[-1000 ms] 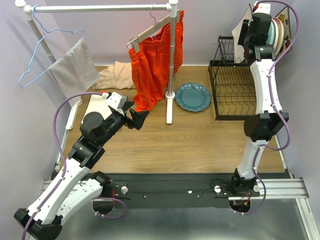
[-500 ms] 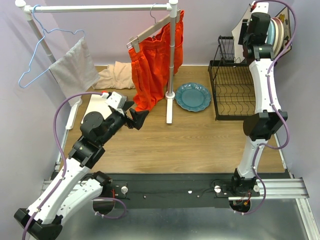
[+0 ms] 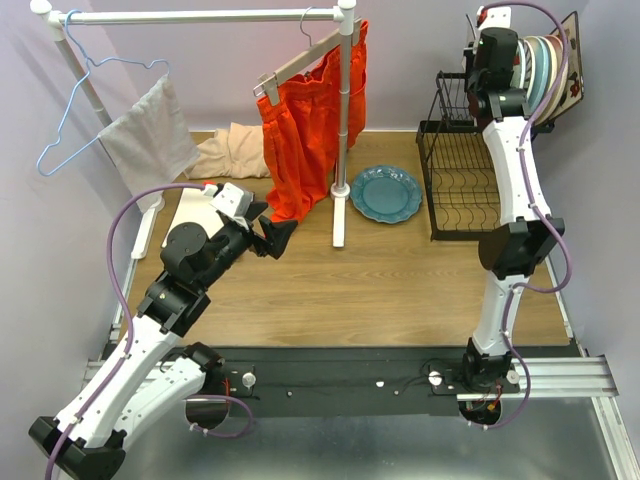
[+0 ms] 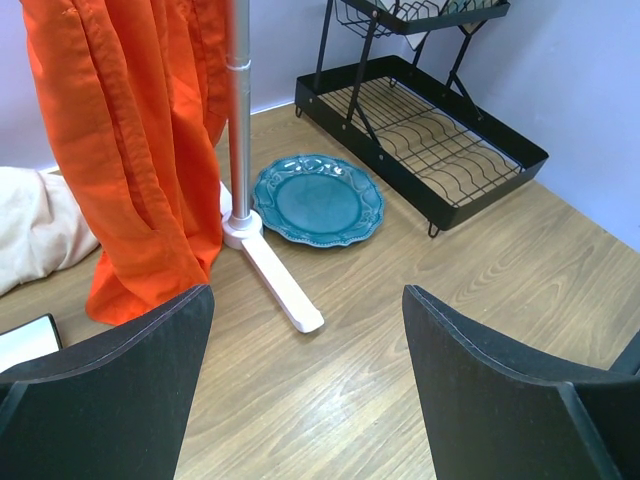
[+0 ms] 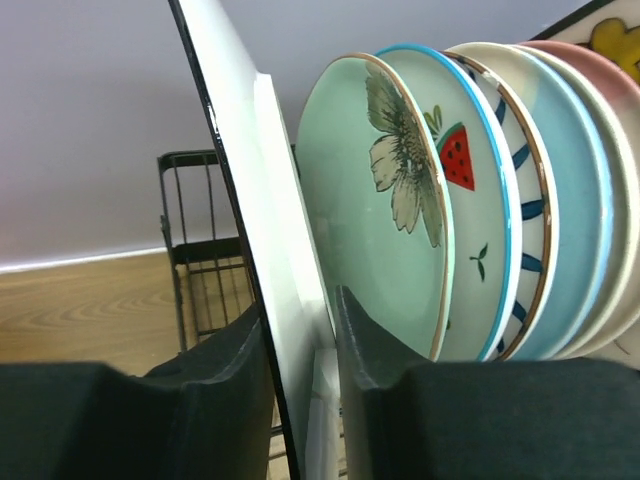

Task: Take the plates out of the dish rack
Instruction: Unload the plate from the dish rack.

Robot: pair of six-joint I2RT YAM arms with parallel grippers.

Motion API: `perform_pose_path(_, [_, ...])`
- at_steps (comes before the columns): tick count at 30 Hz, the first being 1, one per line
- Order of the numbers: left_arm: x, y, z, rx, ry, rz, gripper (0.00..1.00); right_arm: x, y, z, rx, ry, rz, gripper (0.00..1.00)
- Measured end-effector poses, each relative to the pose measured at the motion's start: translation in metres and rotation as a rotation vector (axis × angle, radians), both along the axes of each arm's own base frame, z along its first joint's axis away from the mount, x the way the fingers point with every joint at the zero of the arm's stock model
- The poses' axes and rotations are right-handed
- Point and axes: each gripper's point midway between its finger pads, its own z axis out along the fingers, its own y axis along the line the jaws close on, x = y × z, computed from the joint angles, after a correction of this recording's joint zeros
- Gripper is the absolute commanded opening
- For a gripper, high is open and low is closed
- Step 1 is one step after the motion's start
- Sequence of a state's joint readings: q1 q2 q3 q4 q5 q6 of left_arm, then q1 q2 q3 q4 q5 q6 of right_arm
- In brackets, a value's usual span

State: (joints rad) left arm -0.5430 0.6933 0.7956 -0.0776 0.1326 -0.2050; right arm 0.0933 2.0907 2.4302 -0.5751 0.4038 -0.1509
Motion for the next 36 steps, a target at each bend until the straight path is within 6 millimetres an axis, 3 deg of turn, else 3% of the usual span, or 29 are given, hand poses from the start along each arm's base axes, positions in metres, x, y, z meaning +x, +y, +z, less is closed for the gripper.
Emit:
perform_pose_path(7, [0.001,0.000,-0.001,0.002,0.003,0.002,0.86,0.000,-0.001,0.003,-0.057,0.003,-0.018,0.22])
perform_pose_path(14, [0.002,0.001,-0.001,0.002,0.003,0.007,0.86,-0.001,-0.006,0.005,-0.077,0.004,-0.034,0.01])
perform_pose_path(36, [0.003,0.001,-0.003,0.005,0.008,0.007,0.86,0.001,-0.010,0.017,-0.141,-0.022,-0.035,0.01])
